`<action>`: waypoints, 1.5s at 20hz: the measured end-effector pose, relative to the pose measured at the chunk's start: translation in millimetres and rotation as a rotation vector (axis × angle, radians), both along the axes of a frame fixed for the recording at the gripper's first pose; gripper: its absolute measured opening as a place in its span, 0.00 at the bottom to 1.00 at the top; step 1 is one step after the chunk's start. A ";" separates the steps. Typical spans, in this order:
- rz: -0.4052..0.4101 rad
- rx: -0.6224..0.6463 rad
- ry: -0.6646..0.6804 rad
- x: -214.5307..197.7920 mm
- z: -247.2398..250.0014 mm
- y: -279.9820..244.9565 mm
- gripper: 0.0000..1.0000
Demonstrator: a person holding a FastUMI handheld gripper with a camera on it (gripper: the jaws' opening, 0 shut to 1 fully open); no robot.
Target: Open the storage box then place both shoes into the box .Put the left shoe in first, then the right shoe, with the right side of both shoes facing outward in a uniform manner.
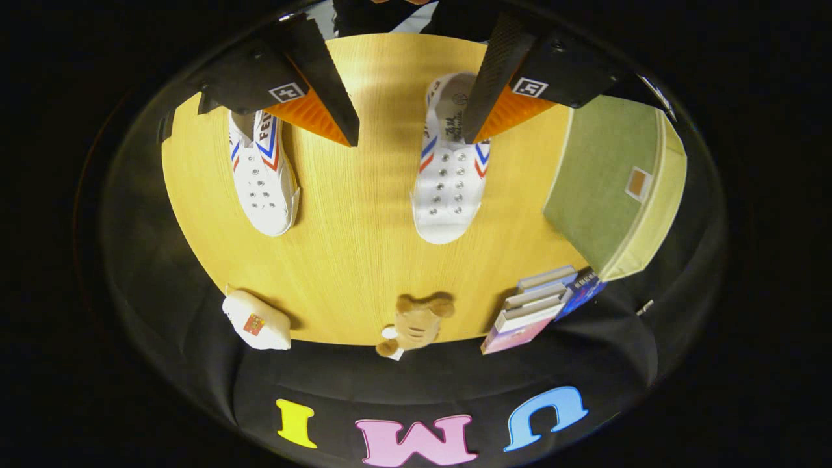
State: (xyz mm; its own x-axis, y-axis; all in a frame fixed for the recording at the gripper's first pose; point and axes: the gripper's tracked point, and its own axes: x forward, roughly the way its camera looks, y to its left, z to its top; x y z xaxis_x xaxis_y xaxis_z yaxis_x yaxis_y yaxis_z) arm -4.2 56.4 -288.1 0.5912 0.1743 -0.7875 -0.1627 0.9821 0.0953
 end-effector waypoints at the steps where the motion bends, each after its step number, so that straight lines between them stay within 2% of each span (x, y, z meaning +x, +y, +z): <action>1: 0.027 -0.015 0.013 2.8 -8.4 0.7 0.99; 5: 0.085 -0.012 0.012 23.0 -29.7 13.1 0.98; 7: 0.118 -0.009 0.058 22.8 -44.3 17.1 0.94; 9: 0.133 0.028 0.093 21.2 -50.7 27.3 0.85; 10: 0.139 0.044 0.103 20.9 -53.6 31.6 0.77; 11: 0.147 0.064 0.114 18.7 -56.0 37.6 0.74; 12: 0.143 0.092 0.119 17.7 -55.3 43.7 0.59; 14: 0.127 0.091 0.116 18.4 -55.8 43.4 0.39; 16: 0.107 0.107 0.117 18.3 -54.9 41.8 0.35; 18: 0.035 0.162 0.136 17.4 -52.2 37.2 0.14; 19: 0.011 0.190 0.144 18.8 -55.2 39.4 0.10; 21: -0.019 0.208 0.140 19.6 -51.1 40.0 0.05; 24: -0.027 0.200 0.115 17.3 -35.0 41.1 0.06; 27: -0.062 0.259 0.085 16.0 0.9 43.8 0.05; 30: -0.068 0.261 0.032 14.7 46.9 39.0 0.05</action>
